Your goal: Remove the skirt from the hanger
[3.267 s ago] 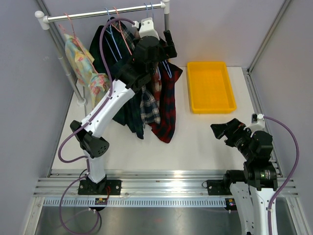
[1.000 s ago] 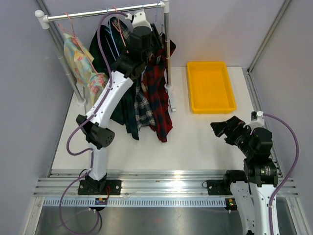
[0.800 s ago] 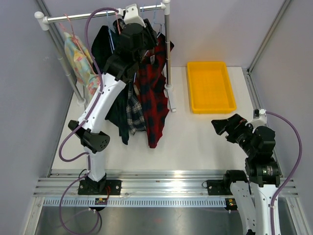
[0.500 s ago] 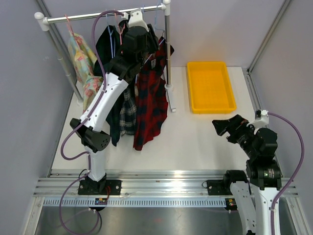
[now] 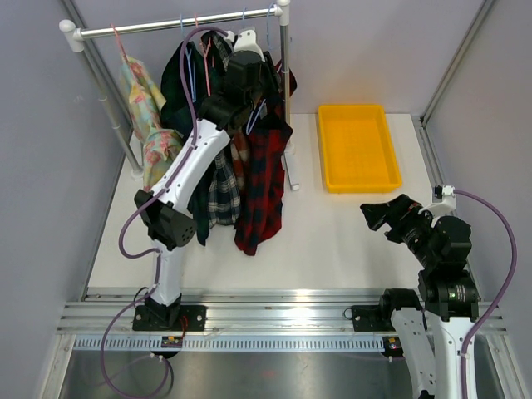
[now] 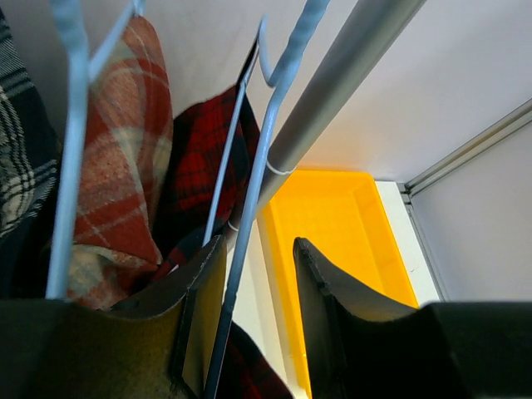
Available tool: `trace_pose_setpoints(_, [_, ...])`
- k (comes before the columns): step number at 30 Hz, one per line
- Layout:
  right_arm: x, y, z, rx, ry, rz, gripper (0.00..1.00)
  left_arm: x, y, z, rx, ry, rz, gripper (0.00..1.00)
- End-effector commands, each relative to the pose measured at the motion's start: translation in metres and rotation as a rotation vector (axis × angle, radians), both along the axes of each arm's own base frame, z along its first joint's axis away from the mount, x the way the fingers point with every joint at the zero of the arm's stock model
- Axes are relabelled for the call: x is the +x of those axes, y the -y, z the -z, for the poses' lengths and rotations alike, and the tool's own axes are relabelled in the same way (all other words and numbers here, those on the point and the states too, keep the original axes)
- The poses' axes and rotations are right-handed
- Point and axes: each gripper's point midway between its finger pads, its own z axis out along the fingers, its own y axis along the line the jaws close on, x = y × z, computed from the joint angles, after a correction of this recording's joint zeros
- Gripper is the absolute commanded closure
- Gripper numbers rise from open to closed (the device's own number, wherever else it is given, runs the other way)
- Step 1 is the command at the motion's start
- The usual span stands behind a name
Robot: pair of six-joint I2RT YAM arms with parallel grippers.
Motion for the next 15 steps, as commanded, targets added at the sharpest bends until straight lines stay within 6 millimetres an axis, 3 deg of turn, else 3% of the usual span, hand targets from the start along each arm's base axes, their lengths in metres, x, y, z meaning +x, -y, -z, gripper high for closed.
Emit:
trace_pose_setpoints(1, [-0.001, -0.001, -0.013, -0.03, 0.047, -0.018, 0.01, 0.003, 0.016, -0.001, -0.037, 0.011, 0.071, 0.86])
trace_pose_setpoints(4, [-0.001, 0.0, -0.012, -0.038, 0.047, -0.018, 0.01, 0.005, 0.018, 0.002, -0.039, 0.013, 0.076, 0.68])
trace_pose_setpoints(6, [-0.001, 0.0, -0.013, -0.036, 0.048, -0.016, 0.01, 0.005, 0.018, 0.0, -0.035, 0.021, 0.079, 0.49])
trace_pose_setpoints(8, [-0.001, 0.0, -0.012, -0.038, 0.049, -0.018, 0.01, 0.004, 0.019, -0.002, -0.03, 0.028, 0.085, 0.2])
trace_pose_setpoints(9, [-0.001, -0.001, -0.012, -0.036, 0.048, -0.019, 0.01, 0.003, 0.019, -0.003, -0.029, 0.032, 0.088, 0.13])
trace_pose_setpoints(12, [-0.001, -0.001, -0.011, -0.036, 0.045, -0.019, 0.01, 0.001, 0.015, -0.011, -0.022, 0.049, 0.08, 0.07])
trace_pose_setpoints(14, [-0.002, -0.001, -0.011, -0.037, 0.047, -0.021, 0.01, -0.001, 0.011, -0.018, -0.015, 0.064, 0.071, 0.11])
trace_pose_setpoints(15, [-0.002, -0.001, -0.011, -0.036, 0.05, -0.021, 0.01, 0.0, 0.009, -0.018, -0.011, 0.066, 0.062, 0.19])
